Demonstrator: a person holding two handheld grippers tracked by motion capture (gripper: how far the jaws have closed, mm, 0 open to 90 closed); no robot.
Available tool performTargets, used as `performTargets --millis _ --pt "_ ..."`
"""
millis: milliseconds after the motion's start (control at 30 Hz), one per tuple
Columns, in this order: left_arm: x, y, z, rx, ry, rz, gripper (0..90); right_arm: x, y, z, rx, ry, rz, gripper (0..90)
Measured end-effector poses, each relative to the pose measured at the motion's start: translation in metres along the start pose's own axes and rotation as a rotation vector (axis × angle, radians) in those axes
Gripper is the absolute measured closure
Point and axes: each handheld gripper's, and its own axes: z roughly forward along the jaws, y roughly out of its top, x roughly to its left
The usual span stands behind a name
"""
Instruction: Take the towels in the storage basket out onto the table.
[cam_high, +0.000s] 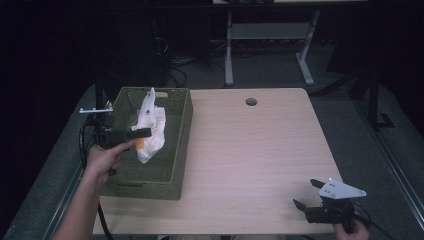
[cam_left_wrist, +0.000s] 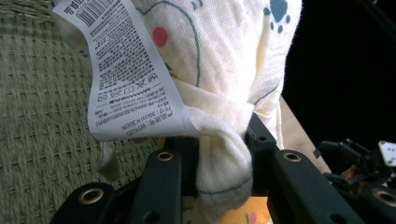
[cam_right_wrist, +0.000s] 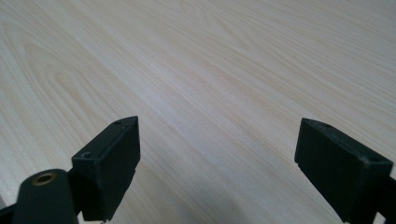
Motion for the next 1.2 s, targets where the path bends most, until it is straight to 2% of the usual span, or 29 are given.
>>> performTargets --millis 333,433,633,700,967,1067,1200 --pt "-0.019 0.008 0.009 0.004 -0.048 0.049 72.5 0.0 0.0 -0.001 -0.001 -0.003 0.001 13.9" --pt "-0.024 0.011 0.011 -0.001 -0.066 0.049 72.5 0.0 0.0 -0.001 -0.002 -0.002 0.002 13.9" --pt "-0.034 0.013 0.018 0.01 -0.08 0.078 72.5 0.0 0.0 -0.001 0.001 -0.002 0.003 13.9" --pt "-0.036 0.013 0.02 0.006 -0.096 0.082 72.6 0.0 0.0 -0.001 0.0 -0.003 0.001 13.9" --pt "-0.048 0.019 0.023 -0.001 -0.116 0.097 72.6 -0.001 0.0 -0.001 0.0 -0.004 0.002 13.9" --pt "-0.053 0.021 0.027 0.006 -0.127 0.121 72.6 0.0 0.0 -0.001 0.0 -0.006 0.001 13.9" --pt "-0.057 0.021 0.034 0.014 -0.14 0.123 72.5 0.0 0.0 0.0 0.0 -0.003 0.002 13.9"
